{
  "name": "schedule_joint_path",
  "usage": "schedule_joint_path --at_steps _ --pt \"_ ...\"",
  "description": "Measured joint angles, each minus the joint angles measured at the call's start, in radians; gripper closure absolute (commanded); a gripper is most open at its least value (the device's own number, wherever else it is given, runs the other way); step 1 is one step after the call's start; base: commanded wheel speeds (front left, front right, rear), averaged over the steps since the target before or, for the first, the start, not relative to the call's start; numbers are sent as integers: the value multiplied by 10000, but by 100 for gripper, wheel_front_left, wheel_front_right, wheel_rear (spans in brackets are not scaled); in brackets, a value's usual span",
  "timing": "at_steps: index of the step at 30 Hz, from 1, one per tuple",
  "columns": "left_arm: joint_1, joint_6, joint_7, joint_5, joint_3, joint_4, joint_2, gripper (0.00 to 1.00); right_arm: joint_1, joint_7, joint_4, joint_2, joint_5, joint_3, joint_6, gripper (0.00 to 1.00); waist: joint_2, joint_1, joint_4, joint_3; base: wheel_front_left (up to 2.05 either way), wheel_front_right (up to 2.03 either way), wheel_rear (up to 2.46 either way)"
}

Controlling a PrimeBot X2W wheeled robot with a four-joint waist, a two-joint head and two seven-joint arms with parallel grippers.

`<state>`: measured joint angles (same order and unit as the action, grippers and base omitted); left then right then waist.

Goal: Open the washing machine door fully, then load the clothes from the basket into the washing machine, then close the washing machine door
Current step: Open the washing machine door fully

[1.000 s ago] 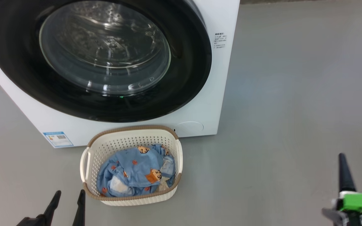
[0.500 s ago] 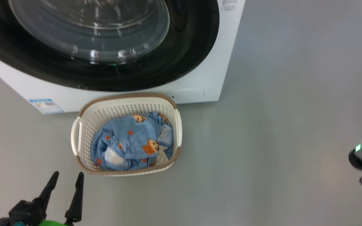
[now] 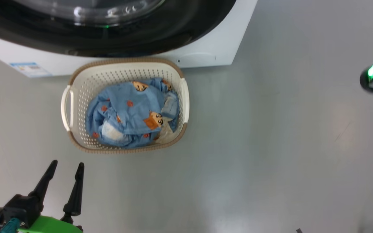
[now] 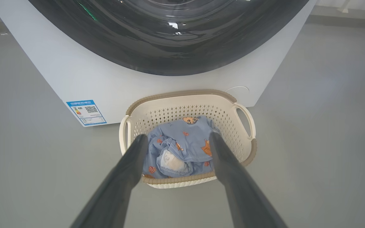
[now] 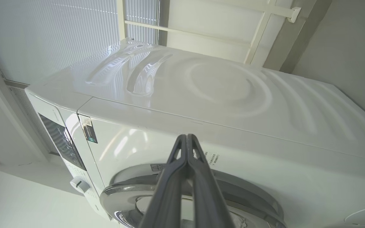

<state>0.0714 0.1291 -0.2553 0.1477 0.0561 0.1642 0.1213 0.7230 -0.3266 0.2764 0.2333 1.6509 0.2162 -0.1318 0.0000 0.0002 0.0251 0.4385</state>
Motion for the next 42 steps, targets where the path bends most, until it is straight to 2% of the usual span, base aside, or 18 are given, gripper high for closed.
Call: schedule_joint_path --at_steps 10,18,29,42 --pt "-6 0 0 -12 155 -230 -65 0 1834 -608 -180 31 -522 -558 0 100 0 -1 452 723 0 0 0" --pt "11 0 0 81 67 -474 -418 0 2874 -784 -23 211 -849 -965 0 100 0 -1 1227 1343 0 0 0" --pt "9 0 0 238 -54 -600 -780 0 3444 -961 71 238 -924 -1507 0 100 0 -1 1928 1892 0 0 0" --pt "3 0 0 623 -150 -658 -886 0 4159 -1126 17 339 -999 -2025 0 100 0 -1 2428 2413 0 0 0"
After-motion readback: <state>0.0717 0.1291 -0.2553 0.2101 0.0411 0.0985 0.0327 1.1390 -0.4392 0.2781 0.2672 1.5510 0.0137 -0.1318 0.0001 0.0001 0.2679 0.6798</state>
